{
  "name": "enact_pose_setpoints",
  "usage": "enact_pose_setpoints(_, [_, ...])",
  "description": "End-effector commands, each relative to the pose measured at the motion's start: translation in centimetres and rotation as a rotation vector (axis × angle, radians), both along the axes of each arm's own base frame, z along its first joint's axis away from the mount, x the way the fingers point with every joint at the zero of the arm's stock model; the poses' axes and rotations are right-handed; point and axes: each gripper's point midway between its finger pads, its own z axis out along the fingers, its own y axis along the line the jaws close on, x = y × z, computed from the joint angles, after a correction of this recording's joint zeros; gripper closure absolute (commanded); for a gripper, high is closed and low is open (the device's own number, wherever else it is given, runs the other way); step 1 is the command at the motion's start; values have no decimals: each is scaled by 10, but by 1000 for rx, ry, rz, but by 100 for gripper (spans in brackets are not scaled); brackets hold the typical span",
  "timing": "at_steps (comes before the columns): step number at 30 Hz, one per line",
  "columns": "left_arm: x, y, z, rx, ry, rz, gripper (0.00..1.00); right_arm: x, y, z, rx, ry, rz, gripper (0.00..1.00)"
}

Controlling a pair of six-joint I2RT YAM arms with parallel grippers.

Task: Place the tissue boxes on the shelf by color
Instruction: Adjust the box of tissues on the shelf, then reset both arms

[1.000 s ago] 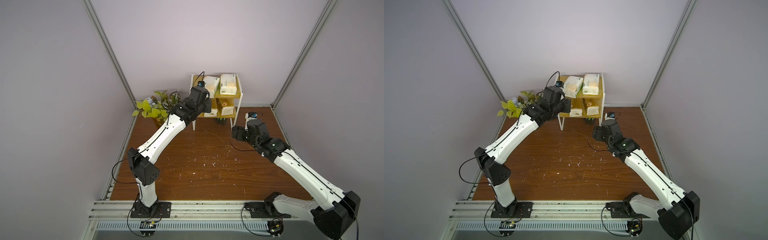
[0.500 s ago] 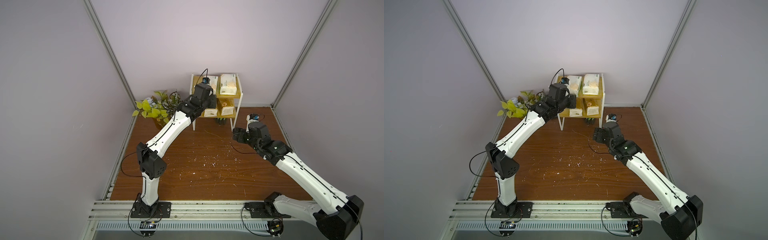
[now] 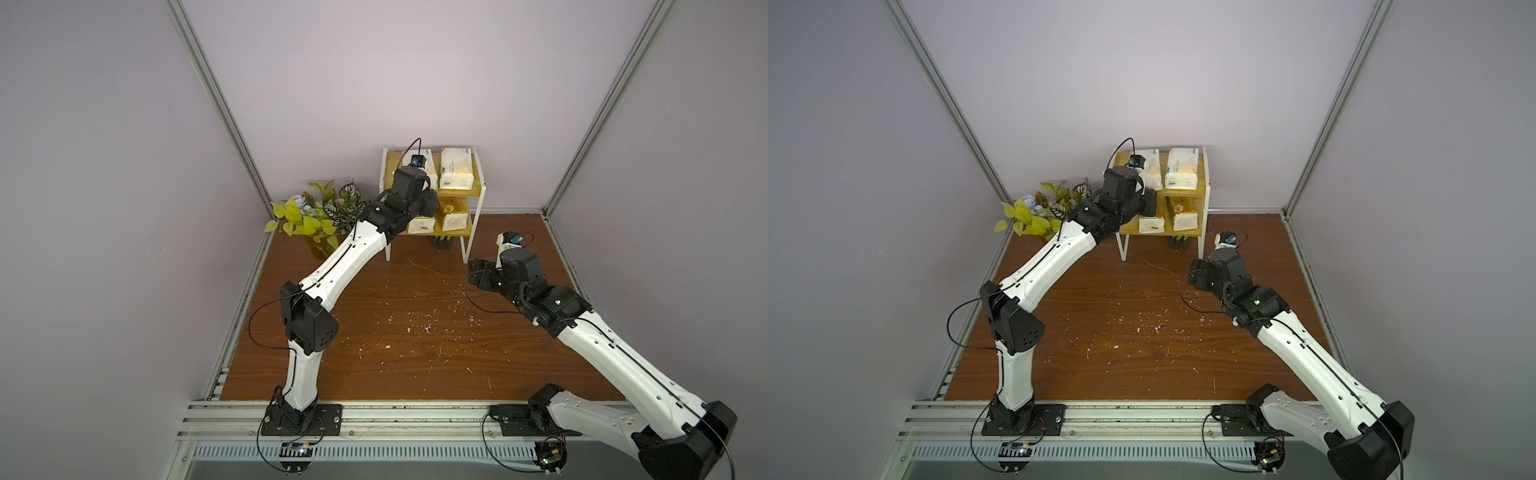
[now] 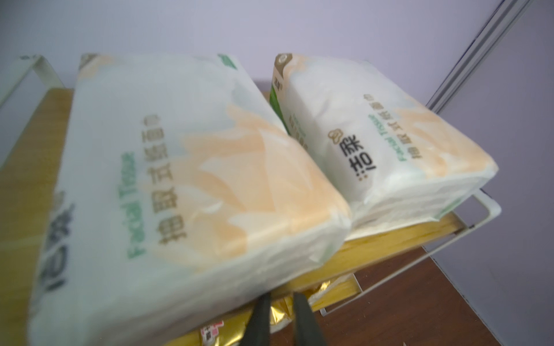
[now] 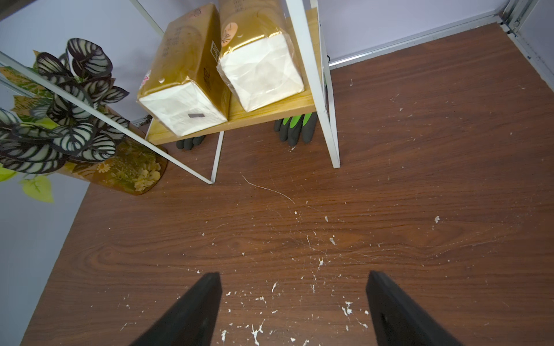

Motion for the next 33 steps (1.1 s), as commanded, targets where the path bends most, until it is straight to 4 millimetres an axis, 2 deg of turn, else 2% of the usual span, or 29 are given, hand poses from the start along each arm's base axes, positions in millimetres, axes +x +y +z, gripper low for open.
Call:
enact_pose_setpoints(1, [-27,14,17,-2,-11,0,39,-2,-9,11,-16,-37,-36,16])
enact_pose_setpoints(4, [-49,27,1,26,25,12,1,2,-14,12,-58,-36,-55,16])
enact_pose_setpoints(6, [-59,40,-18,40,45,36,0,5,-19,10,-88,-34,-84,15])
enact_pose_setpoints(9, [-72,76,-55,95,29,141,0,14,-34,-4,-170,-17,-147,12])
enact_pose_setpoints(11, [-76,111,-80,141,1,239,1,21,-52,-16,-235,-6,-209,11])
enact_pose_setpoints(13, [-75,157,-103,168,-25,362,1,29,-77,-29,-272,-3,-287,10])
enact_pose_setpoints(16, [-75,224,-118,182,-100,538,1,37,-120,-45,-294,-45,-419,10])
enact_pose_setpoints(18, [-80,258,-133,216,-157,609,1,37,-143,-50,-350,-117,-504,9])
enact_pose_setpoints(19, [-82,269,-144,246,-175,608,1,37,-151,-55,-380,-158,-525,8])
enact_pose_setpoints(21, [-84,284,-169,319,-165,618,1,37,-159,-64,-435,-223,-538,8])
enact_pose_setpoints(25, [-79,311,-222,411,-38,658,0,33,-162,-90,-509,-338,-515,8])
enact_pose_setpoints(30, [-66,309,-241,451,-25,609,0,41,-165,-138,-604,-237,-495,4])
enact_pose_setpoints(33, [-63,311,-257,436,-8,597,0,57,-164,-138,-653,-236,-486,2])
